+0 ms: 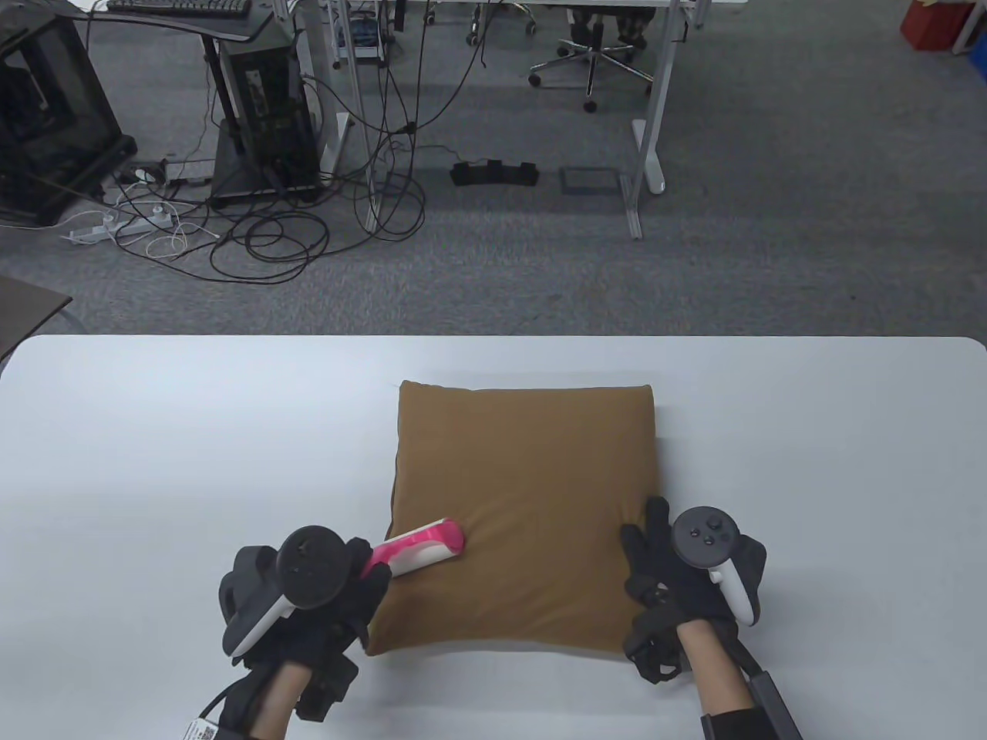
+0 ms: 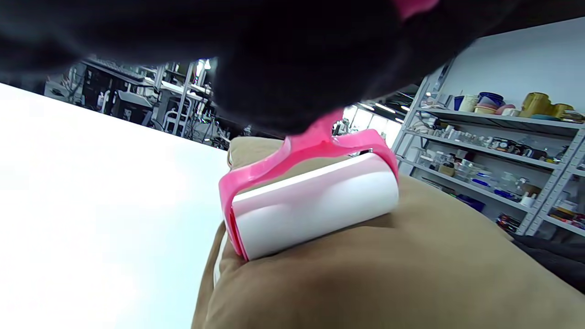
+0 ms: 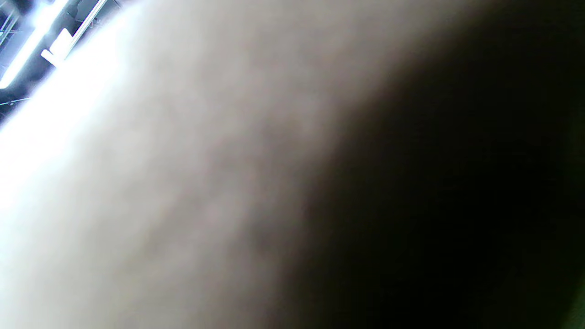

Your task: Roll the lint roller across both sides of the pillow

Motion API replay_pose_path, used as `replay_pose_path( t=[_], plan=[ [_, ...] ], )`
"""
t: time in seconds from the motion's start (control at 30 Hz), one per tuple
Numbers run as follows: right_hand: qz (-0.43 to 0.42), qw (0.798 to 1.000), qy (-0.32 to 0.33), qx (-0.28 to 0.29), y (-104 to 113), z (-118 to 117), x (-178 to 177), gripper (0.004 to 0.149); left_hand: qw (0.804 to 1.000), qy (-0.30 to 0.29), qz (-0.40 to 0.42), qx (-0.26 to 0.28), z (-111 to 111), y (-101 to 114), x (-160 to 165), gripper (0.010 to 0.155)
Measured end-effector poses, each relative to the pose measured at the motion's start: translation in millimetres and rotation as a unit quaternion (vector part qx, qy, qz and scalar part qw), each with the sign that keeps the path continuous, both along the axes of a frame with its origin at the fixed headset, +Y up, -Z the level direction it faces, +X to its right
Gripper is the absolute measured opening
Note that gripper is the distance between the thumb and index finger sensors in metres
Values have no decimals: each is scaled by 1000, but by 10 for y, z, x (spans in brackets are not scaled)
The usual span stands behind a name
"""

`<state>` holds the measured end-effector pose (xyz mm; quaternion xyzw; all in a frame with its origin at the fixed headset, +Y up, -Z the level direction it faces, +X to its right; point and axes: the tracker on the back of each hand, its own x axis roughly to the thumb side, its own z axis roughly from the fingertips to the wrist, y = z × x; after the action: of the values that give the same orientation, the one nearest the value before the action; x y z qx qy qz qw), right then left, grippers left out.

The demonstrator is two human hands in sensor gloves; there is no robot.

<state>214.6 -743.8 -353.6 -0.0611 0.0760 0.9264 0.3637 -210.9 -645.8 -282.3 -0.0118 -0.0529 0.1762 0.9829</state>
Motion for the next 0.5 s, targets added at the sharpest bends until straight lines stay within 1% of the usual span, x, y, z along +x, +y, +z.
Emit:
replay_pose_path(
  t=[0.03,0.1,0.17,0.2,0.3,0.33,0.4,0.43,0.5],
  plan=[
    [0,1000,0,0,-1,1,-1,67,1000,-2,4,3,20,-3,0,61],
    [1,1000,0,0,-4,2,-1,67,999,-10,21,30,88,6,9,61],
    [1,1000,-1,-2,-5,5,0,67,995,-14,50,89,181,64,54,59],
    [0,1000,-1,-2,-7,5,1,67,992,-24,63,105,214,100,98,58],
    [-1,1000,-1,-3,-7,10,0,67,989,-51,98,95,269,122,276,56],
    [-1,1000,-2,-2,-8,12,0,67,990,-50,85,101,285,120,348,55],
    [-2,1000,-1,-2,-9,12,0,67,992,-36,18,119,335,92,500,55],
    [-2,1000,-1,-2,-10,13,1,67,991,-35,4,126,355,50,592,56],
    [-1,1000,-1,-2,-12,14,1,67,993,-40,10,113,355,-63,731,59]
  ],
)
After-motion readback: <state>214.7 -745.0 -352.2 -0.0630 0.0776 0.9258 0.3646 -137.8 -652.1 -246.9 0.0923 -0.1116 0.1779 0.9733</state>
